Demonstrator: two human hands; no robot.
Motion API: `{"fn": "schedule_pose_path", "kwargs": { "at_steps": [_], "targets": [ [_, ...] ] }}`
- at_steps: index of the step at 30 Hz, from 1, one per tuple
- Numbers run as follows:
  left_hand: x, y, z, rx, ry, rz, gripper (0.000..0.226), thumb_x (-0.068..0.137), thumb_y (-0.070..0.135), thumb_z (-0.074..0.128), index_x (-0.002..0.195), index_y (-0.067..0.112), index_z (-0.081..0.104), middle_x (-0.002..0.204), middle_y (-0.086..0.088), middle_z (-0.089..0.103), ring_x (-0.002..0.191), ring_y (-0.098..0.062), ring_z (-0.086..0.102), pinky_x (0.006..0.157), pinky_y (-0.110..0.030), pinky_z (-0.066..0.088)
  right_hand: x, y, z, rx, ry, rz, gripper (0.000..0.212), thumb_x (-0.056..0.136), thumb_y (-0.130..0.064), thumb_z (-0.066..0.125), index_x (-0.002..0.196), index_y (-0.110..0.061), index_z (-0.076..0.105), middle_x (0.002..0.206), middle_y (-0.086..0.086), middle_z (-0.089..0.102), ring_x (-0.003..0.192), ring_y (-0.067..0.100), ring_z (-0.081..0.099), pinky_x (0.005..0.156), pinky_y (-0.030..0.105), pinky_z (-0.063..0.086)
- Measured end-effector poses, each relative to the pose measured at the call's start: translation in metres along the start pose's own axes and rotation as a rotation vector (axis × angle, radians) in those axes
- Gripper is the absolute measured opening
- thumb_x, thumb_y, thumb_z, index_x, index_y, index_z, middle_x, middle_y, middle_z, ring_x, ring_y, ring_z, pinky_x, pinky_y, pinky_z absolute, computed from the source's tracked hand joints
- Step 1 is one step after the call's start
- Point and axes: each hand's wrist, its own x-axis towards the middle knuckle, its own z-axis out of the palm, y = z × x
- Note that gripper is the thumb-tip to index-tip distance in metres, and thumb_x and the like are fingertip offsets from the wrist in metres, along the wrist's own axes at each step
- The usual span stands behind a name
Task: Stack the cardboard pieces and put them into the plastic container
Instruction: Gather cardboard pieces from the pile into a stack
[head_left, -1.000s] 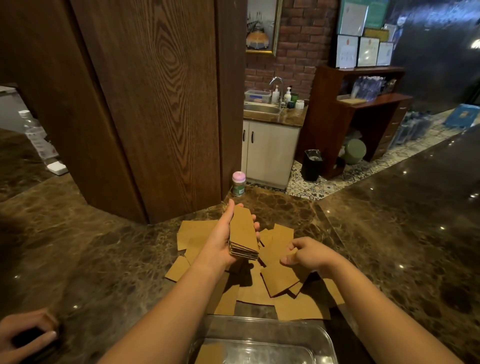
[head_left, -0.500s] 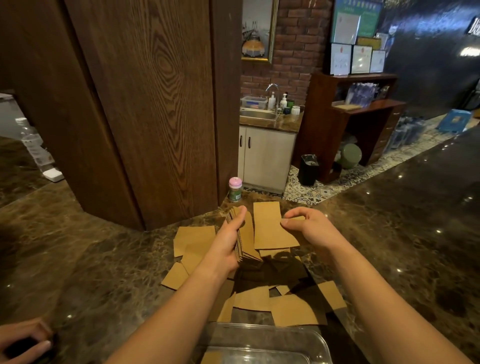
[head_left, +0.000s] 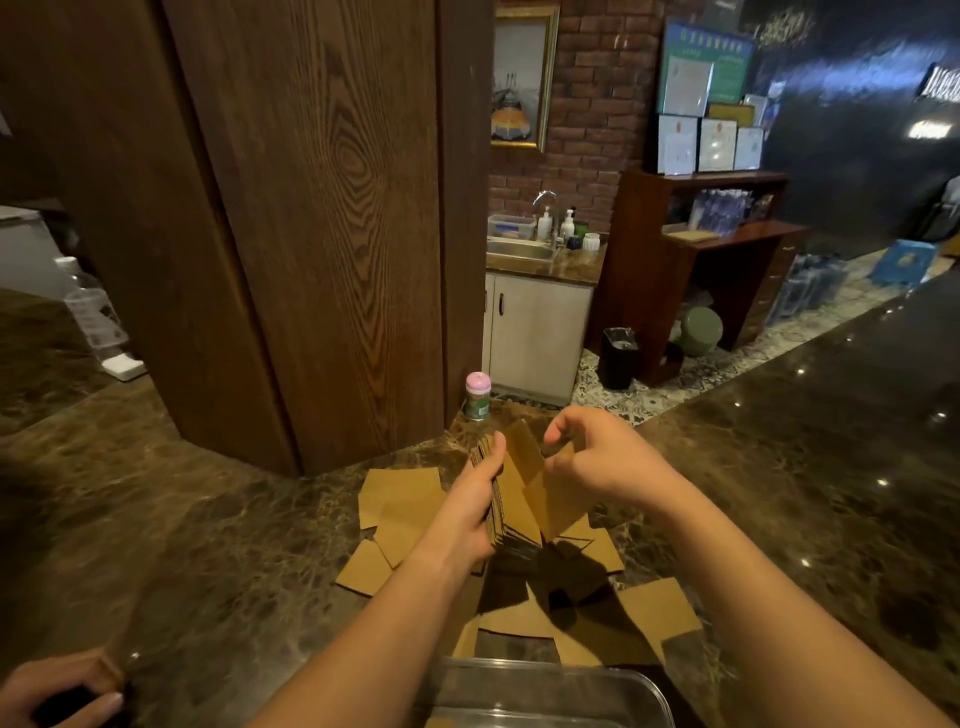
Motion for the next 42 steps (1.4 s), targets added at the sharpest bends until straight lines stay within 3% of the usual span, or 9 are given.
{"fn": "schedule_pose_path", "kwargs": {
  "at_steps": [5, 9, 14, 17, 20, 27, 32, 38, 42],
  "targets": [
    [-0.009, -0.006, -0.004, -0.065, -0.046, -0.024, 0.089, 0.061, 0.043, 0.090, 0.136, 0.012, 0.055, 0.121, -0.026, 0.068, 0.109, -0.044, 0.067, 0.091, -0.059, 0.054, -0.013, -0.002, -0.007, 0.009, -0.104, -0.035, 0.014, 0.089, -0.020, 0.068, 0.092, -0.033, 0.062, 0.104, -0.008, 0.062, 0.092, 0.014, 0.061, 0.077, 0.036, 0.058],
    [-0.013, -0.010, 0.006, -0.115, -0.060, -0.016, 0.107, 0.044, 0.031, 0.101, 0.138, 0.011, 0.053, 0.125, -0.028, 0.065, 0.109, -0.045, 0.066, 0.086, -0.059, 0.055, -0.022, -0.010, -0.006, -0.111, -0.162, -0.098, 0.020, 0.089, -0.021, 0.063, 0.097, -0.039, 0.058, 0.103, -0.010, 0.064, 0.087, 0.012, 0.065, 0.072, 0.035, 0.061],
    [-0.018, -0.017, 0.012, -0.139, -0.066, -0.022, 0.079, 0.066, 0.033, 0.089, 0.136, 0.014, 0.057, 0.129, -0.027, 0.063, 0.115, -0.045, 0.063, 0.092, -0.059, 0.052, -0.035, -0.014, -0.006, -0.022, -0.166, -0.113, 0.024, 0.090, -0.019, 0.061, 0.105, -0.037, 0.057, 0.105, -0.014, 0.062, 0.091, 0.005, 0.061, 0.071, 0.028, 0.055],
    [-0.020, -0.017, 0.009, -0.159, -0.085, -0.054, 0.067, 0.078, 0.038, 0.080, 0.135, 0.011, 0.057, 0.129, -0.029, 0.063, 0.118, -0.047, 0.061, 0.094, -0.060, 0.051, -0.041, -0.010, -0.007, 0.154, -0.138, -0.057, 0.017, 0.090, -0.022, 0.063, 0.103, -0.033, 0.065, 0.106, -0.008, 0.069, 0.099, 0.014, 0.065, 0.085, 0.044, 0.059],
    [-0.022, -0.016, 0.008, -0.176, -0.061, -0.089, 0.068, 0.080, 0.045, 0.077, 0.133, 0.009, 0.058, 0.136, -0.027, 0.058, 0.124, -0.044, 0.057, 0.096, -0.059, 0.050, -0.049, -0.006, -0.010, 0.340, -0.066, 0.019, 0.021, 0.077, -0.038, 0.069, 0.097, -0.035, 0.069, 0.104, 0.001, 0.073, 0.098, 0.029, 0.068, 0.080, 0.057, 0.060],
    [-0.020, -0.015, 0.004, -0.266, -0.052, 0.001, 0.041, 0.087, 0.054, 0.065, 0.078, 0.019, 0.083, 0.100, -0.014, 0.077, 0.087, -0.032, 0.074, 0.075, -0.047, 0.061, -0.052, 0.009, -0.016, 0.804, 0.123, 0.146, 0.008, 0.083, -0.012, 0.076, 0.089, -0.017, 0.077, 0.085, 0.003, 0.077, 0.078, 0.018, 0.071, 0.056, 0.029, 0.052],
    [-0.021, -0.016, 0.011, -0.280, -0.102, 0.016, 0.040, 0.088, 0.056, 0.062, 0.093, 0.022, 0.081, 0.101, -0.015, 0.075, 0.086, -0.032, 0.073, 0.075, -0.045, 0.059, -0.046, 0.013, -0.011, 1.076, 0.317, 0.318, 0.008, 0.094, -0.006, 0.065, 0.101, -0.007, 0.068, 0.082, 0.007, 0.075, 0.067, 0.016, 0.073, 0.050, 0.028, 0.055],
    [-0.030, -0.015, 0.025, -0.171, -0.161, -0.002, 0.061, 0.091, 0.060, 0.055, 0.138, 0.020, 0.056, 0.121, -0.020, 0.069, 0.098, -0.036, 0.070, 0.078, -0.046, 0.058, -0.050, 0.010, 0.006, 0.979, 0.451, 0.285, 0.022, 0.088, -0.012, 0.075, 0.106, -0.018, 0.063, 0.098, 0.010, 0.073, 0.077, 0.022, 0.074, 0.054, 0.030, 0.057],
    [-0.029, -0.016, 0.027, -0.205, -0.177, 0.046, 0.046, 0.082, 0.055, 0.066, 0.110, 0.019, 0.076, 0.099, -0.016, 0.073, 0.085, -0.031, 0.071, 0.072, -0.043, 0.058, -0.059, 0.008, 0.009, 0.421, 0.701, -0.074, 0.019, 0.090, -0.022, 0.074, 0.104, -0.028, 0.064, 0.098, -0.012, 0.064, 0.089, 0.004, 0.060, 0.067, 0.019, 0.050]
  ]
}}
